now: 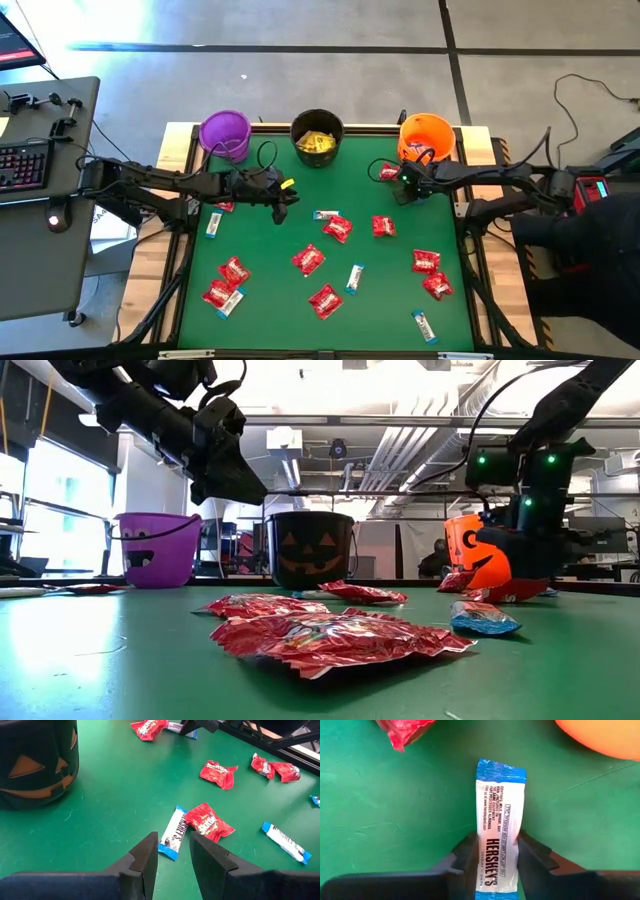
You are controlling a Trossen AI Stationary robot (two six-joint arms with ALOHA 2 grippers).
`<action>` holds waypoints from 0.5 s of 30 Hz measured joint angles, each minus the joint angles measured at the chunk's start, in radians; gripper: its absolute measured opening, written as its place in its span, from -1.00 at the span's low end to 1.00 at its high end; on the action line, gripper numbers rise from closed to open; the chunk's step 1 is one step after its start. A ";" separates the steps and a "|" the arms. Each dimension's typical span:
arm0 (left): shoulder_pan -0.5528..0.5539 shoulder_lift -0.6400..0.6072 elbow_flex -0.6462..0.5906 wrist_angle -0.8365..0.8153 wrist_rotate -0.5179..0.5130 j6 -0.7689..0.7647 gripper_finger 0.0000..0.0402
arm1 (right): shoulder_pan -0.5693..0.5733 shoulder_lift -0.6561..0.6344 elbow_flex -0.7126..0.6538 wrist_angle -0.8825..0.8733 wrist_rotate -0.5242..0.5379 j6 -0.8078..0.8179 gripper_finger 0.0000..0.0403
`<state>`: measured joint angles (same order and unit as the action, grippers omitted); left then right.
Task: Sort candy by brand, put in halloween buckets
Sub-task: Put the blue chocolate bar into the orange bucket
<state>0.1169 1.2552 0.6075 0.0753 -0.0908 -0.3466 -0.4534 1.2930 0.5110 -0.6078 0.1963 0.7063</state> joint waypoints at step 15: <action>-0.001 0.000 0.000 0.000 -0.001 -0.009 -0.47 | 0.025 0.003 0.116 -0.072 -0.114 -0.020 -0.56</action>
<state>0.1158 1.2552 0.6075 0.0753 -0.0914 -0.3557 -0.4284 1.2961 0.6272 -0.6799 0.0827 0.6861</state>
